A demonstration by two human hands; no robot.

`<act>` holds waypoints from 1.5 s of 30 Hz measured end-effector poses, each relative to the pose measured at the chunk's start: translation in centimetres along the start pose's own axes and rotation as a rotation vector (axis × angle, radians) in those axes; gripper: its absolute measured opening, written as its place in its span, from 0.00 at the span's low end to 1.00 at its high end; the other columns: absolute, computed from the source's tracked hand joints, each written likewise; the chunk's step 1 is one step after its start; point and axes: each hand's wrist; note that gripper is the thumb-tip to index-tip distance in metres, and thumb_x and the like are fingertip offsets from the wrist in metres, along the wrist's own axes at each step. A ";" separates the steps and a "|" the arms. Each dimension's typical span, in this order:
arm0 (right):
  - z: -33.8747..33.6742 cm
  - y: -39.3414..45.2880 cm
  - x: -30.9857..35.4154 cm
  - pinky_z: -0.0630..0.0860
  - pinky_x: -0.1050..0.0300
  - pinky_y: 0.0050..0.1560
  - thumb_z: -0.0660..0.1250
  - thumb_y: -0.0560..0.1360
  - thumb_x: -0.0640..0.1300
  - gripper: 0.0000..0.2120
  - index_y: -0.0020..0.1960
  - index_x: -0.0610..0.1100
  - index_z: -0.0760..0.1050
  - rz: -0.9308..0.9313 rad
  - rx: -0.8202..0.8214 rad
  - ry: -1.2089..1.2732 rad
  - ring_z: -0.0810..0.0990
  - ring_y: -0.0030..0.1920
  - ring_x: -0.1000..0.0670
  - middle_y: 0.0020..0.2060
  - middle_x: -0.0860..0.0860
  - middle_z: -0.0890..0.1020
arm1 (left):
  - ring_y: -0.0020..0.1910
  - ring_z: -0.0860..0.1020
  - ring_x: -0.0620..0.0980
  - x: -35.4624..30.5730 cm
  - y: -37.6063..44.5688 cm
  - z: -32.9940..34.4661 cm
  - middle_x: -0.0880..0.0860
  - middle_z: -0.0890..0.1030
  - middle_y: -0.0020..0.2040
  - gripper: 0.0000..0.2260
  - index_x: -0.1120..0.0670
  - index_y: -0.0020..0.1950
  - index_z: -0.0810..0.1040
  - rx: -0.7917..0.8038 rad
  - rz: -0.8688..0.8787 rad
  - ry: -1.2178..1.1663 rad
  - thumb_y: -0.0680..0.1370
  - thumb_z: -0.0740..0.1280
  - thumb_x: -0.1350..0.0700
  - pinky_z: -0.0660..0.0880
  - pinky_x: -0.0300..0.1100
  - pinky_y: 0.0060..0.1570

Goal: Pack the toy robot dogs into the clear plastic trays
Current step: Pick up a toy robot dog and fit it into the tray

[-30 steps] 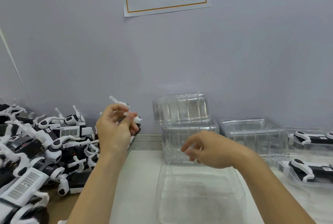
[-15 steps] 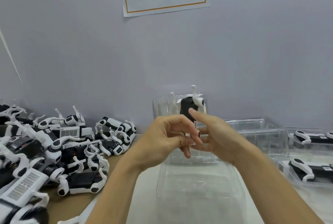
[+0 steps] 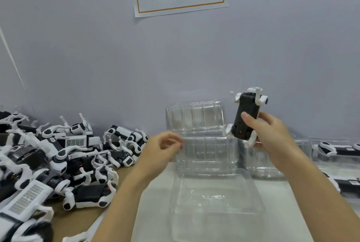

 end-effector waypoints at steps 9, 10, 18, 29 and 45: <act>0.1 -0.4 0.1 0.70 0.62 0.37 0.71 0.77 0.50 0.04 0.52 0.57 0.80 -0.084 0.122 -0.240 0.82 0.36 0.63 0.42 0.58 0.85 | 0.57 0.81 0.49 5.6 -1.0 2.4 0.48 0.85 0.55 0.07 0.47 0.56 0.81 0.170 -0.298 -0.055 0.80 0.68 0.56 0.73 0.37 0.50; 0.4 -0.5 0.1 0.71 0.64 0.36 0.71 0.77 0.49 0.05 0.51 0.57 0.80 -0.105 0.155 -0.295 0.82 0.36 0.63 0.44 0.59 0.84 | 0.56 0.82 0.50 5.8 -1.0 2.5 0.48 0.85 0.53 0.07 0.49 0.56 0.82 0.150 -0.320 -0.089 0.80 0.68 0.56 0.74 0.37 0.49; 3.8 -2.0 -0.5 0.78 0.62 0.40 0.74 0.74 0.44 0.09 0.51 0.56 0.81 -0.163 0.542 -0.647 0.82 0.36 0.60 0.38 0.58 0.84 | 0.41 0.81 0.39 5.9 -0.9 2.3 0.46 0.85 0.42 0.10 0.52 0.48 0.84 0.064 -0.305 -0.136 0.81 0.65 0.62 0.73 0.31 0.39; 5.5 -2.0 -3.5 0.77 0.61 0.35 0.74 0.73 0.44 0.14 0.52 0.59 0.76 -0.096 0.631 -0.863 0.83 0.44 0.51 0.53 0.54 0.78 | 0.43 0.80 0.37 6.0 -1.0 2.1 0.46 0.86 0.46 0.10 0.47 0.51 0.86 0.126 -0.257 -0.075 0.82 0.65 0.54 0.73 0.28 0.40; 5.9 -2.1 -4.5 0.77 0.60 0.44 0.76 0.70 0.45 0.20 0.61 0.57 0.79 -0.136 0.594 -0.888 0.78 0.44 0.56 0.49 0.59 0.76 | 0.52 0.83 0.45 6.7 -0.7 2.2 0.45 0.86 0.49 0.15 0.48 0.51 0.85 0.029 -0.326 -0.064 0.84 0.58 0.55 0.76 0.38 0.51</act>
Point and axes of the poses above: each hand's wrist, its own y-axis towards the middle knuckle, its own z-axis out of the palm, x = y × z
